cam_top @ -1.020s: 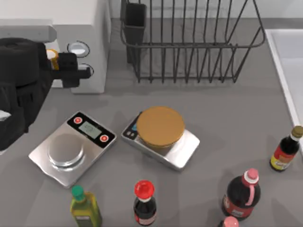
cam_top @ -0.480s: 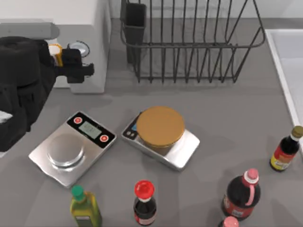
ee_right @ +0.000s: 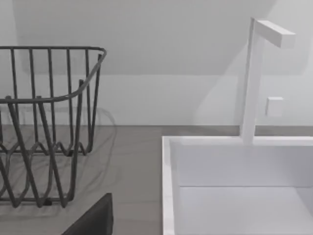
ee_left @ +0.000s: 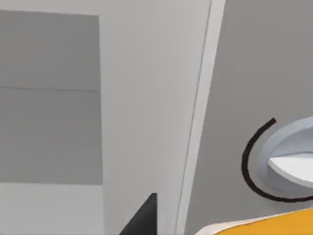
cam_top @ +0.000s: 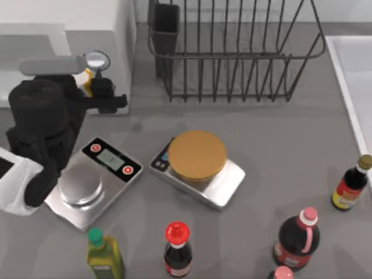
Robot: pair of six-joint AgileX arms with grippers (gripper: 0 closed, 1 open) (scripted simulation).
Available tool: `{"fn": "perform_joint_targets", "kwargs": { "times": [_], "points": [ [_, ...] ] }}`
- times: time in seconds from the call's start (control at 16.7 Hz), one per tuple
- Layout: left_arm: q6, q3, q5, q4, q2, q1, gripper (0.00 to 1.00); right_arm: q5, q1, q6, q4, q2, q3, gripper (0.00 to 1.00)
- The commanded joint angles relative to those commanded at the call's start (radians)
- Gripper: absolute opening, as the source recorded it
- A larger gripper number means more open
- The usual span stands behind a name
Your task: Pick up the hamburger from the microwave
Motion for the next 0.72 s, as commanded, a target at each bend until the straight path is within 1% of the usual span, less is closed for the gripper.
{"fn": "perform_joint_targets", "kwargs": {
  "times": [0.12, 0.24, 0.36, 0.6, 0.72],
  "points": [
    [0.003, -0.058, -0.019, 0.1, 0.099, -0.007, 0.0, 0.0, 0.0, 0.0, 0.0, 0.0, 0.0, 1.0],
    [0.005, -0.106, -0.044, 0.158, 0.167, -0.021, 0.0, 0.0, 0.0, 0.0, 0.0, 0.0, 0.0, 1.0],
    [0.006, -0.13, -0.058, 0.182, 0.2, -0.031, 0.0, 0.0, 0.0, 0.0, 0.0, 0.0, 0.0, 1.0],
    [0.006, -0.132, -0.059, 0.184, 0.202, -0.032, 0.0, 0.0, 0.0, 0.0, 0.0, 0.0, 0.0, 1.0],
    [0.006, -0.132, -0.059, 0.184, 0.202, -0.032, 0.15, 0.0, 0.0, 0.0, 0.0, 0.0, 0.0, 1.0]
  ]
}}
